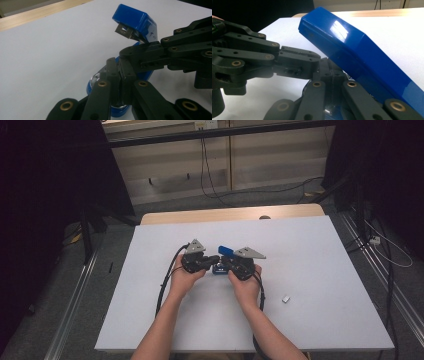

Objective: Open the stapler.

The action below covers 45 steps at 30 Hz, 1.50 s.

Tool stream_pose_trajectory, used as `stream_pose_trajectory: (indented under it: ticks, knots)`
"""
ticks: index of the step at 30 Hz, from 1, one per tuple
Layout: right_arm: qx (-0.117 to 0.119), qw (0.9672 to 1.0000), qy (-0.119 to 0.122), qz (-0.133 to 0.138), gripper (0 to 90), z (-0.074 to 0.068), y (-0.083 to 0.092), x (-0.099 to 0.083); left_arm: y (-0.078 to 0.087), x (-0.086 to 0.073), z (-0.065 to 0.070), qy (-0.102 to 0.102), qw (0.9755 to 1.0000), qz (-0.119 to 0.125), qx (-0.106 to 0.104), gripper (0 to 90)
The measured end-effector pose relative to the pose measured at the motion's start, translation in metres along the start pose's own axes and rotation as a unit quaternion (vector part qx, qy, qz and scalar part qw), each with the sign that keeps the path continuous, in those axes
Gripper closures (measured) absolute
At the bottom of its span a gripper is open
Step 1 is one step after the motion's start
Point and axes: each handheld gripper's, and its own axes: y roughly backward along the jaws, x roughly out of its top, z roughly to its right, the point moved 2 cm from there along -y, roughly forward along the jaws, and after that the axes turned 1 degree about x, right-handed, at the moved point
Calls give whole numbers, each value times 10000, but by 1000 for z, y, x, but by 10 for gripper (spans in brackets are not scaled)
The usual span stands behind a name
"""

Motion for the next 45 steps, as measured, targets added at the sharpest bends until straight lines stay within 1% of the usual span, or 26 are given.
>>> stream_pose_trajectory:
  ticks: [4,6,7,8,10,12,13,14,16,17,19,22,24,26,27,28,29,30,31,33,35,38,45]
  knots:
    - [-4,10000,3,-8,900,0,0,0,4,2,-3,119,9997,187,32,881]
    - [-8,10000,3,-2,900,-1,0,-1,3,2,-3,106,9998,126,68,883]
    - [-19,10000,46,-13,900,-1,-1,-1,2,0,-4,71,9999,62,136,885]
    - [-25,10000,43,-9,900,-2,-1,-1,0,-2,-4,135,9999,80,71,887]
    - [-10,10000,30,4,900,-2,-1,-1,-1,-3,-4,156,9998,72,26,900]
    - [-43,10000,79,-25,900,-2,-1,0,-3,-4,-4,174,9998,63,43,900]
    - [-55,9999,88,-66,900,-3,-1,0,-3,-5,-3,157,9998,55,67,900]
    - [-73,9999,125,-90,900,-3,-2,0,-4,-6,-3,94,9999,19,105,900]
    - [-83,9998,150,-108,900,-5,-4,0,-6,-9,-3,79,9999,-25,133,900]
    - [-109,9997,189,-117,900,-6,-4,0,-6,-10,-3,121,9998,-2,130,900]
    - [-151,9996,221,-52,900,-6,-4,2,-6,-10,-4,177,9998,16,105,900]
    - [-391,9985,376,72,900,-5,1,9,-6,-11,-4,272,9996,70,85,900]
    - [-473,9977,475,62,900,-4,4,13,-6,-12,-4,272,9996,72,97,900]
    - [-481,9979,434,58,900,-2,6,15,-6,-11,-3,222,9996,59,140,900]
    - [-524,9975,473,54,900,-2,7,15,-6,-11,-2,208,9996,50,162,900]
    - [-577,9970,506,48,900,-1,8,16,-6,-12,-2,236,9996,56,157,900]
    - [-621,9968,497,61,900,-1,9,17,-6,-12,-3,329,9994,77,119,900]
    - [-779,9954,560,63,900,-1,11,18,-6,-12,-3,325,9994,87,126,900]
    - [-908,9937,655,41,900,-1,12,19,-6,-12,-2,256,9995,69,157,900]
    - [-1025,9928,624,29,900,1,14,20,-6,-11,-1,186,9996,19,217,900]
    - [-1084,9922,620,10,900,3,16,22,-6,-10,1,169,9995,21,269,900]
    - [-1177,9911,627,-22,900,8,20,23,-6,-11,1,180,9995,19,277,900]
    - [-1163,9912,625,-115,900,9,21,24,-6,-11,2,183,9994,27,295,900]
